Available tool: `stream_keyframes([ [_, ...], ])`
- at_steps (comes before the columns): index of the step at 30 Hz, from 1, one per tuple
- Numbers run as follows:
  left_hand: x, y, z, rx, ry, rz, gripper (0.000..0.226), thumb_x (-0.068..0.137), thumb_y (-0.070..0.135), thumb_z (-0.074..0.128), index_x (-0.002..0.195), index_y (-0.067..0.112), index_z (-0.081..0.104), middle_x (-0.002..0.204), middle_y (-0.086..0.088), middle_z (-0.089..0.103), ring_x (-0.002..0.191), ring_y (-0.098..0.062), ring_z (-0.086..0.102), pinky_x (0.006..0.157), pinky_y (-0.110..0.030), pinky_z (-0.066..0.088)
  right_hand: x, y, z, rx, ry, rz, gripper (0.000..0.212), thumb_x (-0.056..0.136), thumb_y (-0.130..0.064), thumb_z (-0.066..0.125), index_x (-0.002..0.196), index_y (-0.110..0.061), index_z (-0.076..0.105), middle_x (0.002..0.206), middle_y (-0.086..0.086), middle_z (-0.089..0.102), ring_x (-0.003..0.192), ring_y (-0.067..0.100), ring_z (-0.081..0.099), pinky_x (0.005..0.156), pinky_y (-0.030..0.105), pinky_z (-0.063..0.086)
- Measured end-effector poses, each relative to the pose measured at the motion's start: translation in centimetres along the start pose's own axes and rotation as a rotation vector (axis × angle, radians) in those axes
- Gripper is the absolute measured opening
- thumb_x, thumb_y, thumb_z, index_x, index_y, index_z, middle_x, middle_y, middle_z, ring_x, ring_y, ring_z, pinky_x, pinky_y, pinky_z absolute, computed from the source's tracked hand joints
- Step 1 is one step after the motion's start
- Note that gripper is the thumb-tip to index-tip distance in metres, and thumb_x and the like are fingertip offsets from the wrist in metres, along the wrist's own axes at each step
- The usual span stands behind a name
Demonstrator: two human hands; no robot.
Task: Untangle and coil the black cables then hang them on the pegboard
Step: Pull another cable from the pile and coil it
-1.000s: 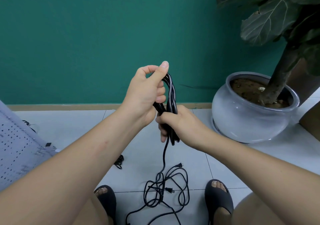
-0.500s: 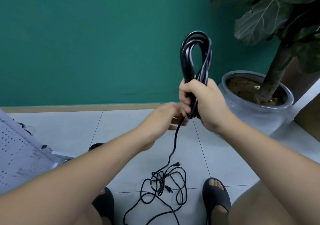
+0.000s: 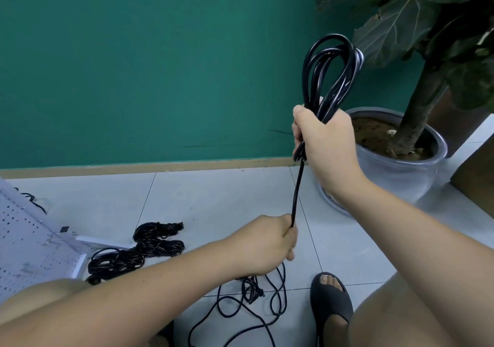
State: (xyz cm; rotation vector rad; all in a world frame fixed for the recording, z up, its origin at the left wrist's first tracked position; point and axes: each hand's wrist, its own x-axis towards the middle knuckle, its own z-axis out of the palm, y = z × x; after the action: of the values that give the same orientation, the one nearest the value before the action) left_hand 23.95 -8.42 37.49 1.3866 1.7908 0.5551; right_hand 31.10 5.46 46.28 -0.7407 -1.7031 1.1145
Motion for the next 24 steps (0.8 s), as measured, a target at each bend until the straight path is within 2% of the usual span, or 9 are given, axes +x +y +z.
stream_keyframes([
  [2,-0.5,0.9,-0.6,0.086,0.003,0.015,0.032,0.114,0.033,0.039,0.095,0.014,0.057,0.082,-0.002,0.075,0.068,-0.022,0.057,0.07,-0.039,0.053,0.0,0.3,-0.1,-0.131,-0.016,-0.044,0.04,0.096,-0.024,0.059,0.078,0.005,0.038,0.074,0.029,0.041,0.064,0.033,0.035,0.058,0.038,0.033],
  [4,-1.0,1.6,-1.5,0.176,0.079,0.069,0.036,0.115,0.035,0.041,0.095,0.011,0.06,0.076,0.0,0.063,0.066,-0.016,0.056,0.065,-0.032,0.046,0.1,1.0,0.0,-0.299,-0.072,-0.078,0.043,0.099,-0.029,0.061,0.072,-0.008,0.035,0.064,0.013,0.039,0.059,0.017,0.034,0.056,0.037,0.032],
  [7,-1.8,2.3,-3.3,0.227,0.209,0.162,0.035,0.114,0.035,0.047,0.091,0.016,0.065,0.064,0.007,0.052,0.052,-0.001,0.049,0.052,-0.018,0.032,0.1,2.2,0.6,-0.525,-0.211,-0.094,0.05,0.102,-0.041,0.061,0.069,-0.019,0.031,0.056,-0.003,0.043,0.056,0.018,0.039,0.054,0.038,0.032],
  [10,-2.3,2.3,-5.5,0.25,0.368,0.292,0.026,0.109,0.036,0.058,0.089,0.023,0.07,0.064,0.011,0.057,0.059,0.0,0.052,0.056,-0.019,0.031,-0.2,3.4,1.6,-0.587,-0.366,-0.04,0.052,0.103,-0.051,0.059,0.067,-0.02,0.039,0.058,-0.003,0.053,0.057,0.017,0.046,0.057,0.036,0.036],
  [12,-2.6,2.1,-6.8,0.223,0.495,0.362,0.019,0.1,0.036,0.073,0.083,0.027,0.073,0.064,0.016,0.061,0.061,0.003,0.053,0.057,-0.016,0.03,-0.8,3.7,2.1,-0.512,-0.488,0.062,0.056,0.101,-0.058,0.058,0.066,-0.017,0.043,0.057,-0.002,0.056,0.054,0.017,0.049,0.059,0.035,0.042],
  [15,-3.0,1.7,-8.4,0.11,0.651,0.383,0.032,0.083,0.039,0.091,0.071,0.025,0.065,0.057,0.021,0.058,0.057,0.0,0.052,0.056,-0.015,0.032,-1.9,3.5,2.2,-0.227,-0.653,0.242,0.066,0.09,-0.071,0.053,0.063,-0.011,0.052,0.057,0.011,0.058,0.047,0.025,0.054,0.053,0.034,0.043],
  [18,-3.3,1.4,-9.7,0.029,0.749,0.374,0.042,0.074,0.043,0.096,0.071,0.021,0.06,0.056,0.008,0.058,0.054,-0.013,0.051,0.054,-0.032,0.041,-2.8,2.4,2.4,-0.067,-0.706,0.326,0.077,0.096,-0.081,0.048,0.068,-0.01,0.057,0.058,0.015,0.058,0.042,0.026,0.05,0.045,0.027,0.036],
  [20,-3.5,1.2,-10.5,0.027,0.786,0.388,0.037,0.078,0.041,0.094,0.075,0.021,0.063,0.059,0.006,0.061,0.058,-0.018,0.055,0.058,-0.036,0.046,-3.0,1.6,2.6,0.001,-0.721,0.364,0.08,0.094,-0.087,0.038,0.075,-0.012,0.056,0.058,0.015,0.056,0.042,0.025,0.046,0.044,0.027,0.034],
  [24,-3.9,0.9,-11.6,0.149,0.819,0.48,0.015,0.092,0.032,0.083,0.087,0.022,0.073,0.075,0.012,0.07,0.074,-0.013,0.065,0.069,-0.03,0.052,-3.1,0.7,2.3,0.047,-0.739,0.386,0.087,0.082,-0.1,0.034,0.077,-0.016,0.057,0.061,0.013,0.054,0.044,0.024,0.044,0.046,0.027,0.034],
])
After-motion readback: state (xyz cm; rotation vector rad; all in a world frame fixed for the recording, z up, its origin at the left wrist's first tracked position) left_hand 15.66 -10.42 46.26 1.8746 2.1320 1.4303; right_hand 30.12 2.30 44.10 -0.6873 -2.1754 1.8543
